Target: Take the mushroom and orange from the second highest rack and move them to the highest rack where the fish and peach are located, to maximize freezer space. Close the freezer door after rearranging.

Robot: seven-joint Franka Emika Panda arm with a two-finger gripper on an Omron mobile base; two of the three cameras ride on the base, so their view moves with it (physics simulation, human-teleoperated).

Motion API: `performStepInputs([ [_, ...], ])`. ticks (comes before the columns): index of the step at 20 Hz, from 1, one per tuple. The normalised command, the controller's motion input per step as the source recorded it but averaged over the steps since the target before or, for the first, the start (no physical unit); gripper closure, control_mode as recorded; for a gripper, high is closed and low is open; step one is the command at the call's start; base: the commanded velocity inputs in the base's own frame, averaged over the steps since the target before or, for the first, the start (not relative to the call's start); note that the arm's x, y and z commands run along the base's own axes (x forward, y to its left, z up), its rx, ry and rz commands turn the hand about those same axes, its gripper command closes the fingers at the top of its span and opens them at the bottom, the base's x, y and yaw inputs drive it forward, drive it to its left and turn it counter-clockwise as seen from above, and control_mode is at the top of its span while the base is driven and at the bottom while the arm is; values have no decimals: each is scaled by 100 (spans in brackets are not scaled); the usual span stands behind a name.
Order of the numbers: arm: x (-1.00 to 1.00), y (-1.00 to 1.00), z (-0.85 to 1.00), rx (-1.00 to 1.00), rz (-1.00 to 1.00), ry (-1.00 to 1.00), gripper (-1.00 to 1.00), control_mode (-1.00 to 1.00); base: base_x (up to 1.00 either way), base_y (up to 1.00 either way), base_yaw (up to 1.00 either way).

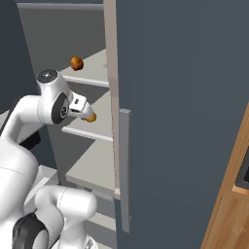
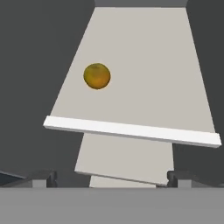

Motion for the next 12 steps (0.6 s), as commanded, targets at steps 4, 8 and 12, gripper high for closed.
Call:
performStepInputs([
  [4,45,3,-39,0,0,-7,-100,-100,0,0,0],
  [8,39,7,-35,0,0,-14,-100,-100,0,0,0],
  [12,16,10,-34,0,0,-5,-100,-100,0,0,0],
])
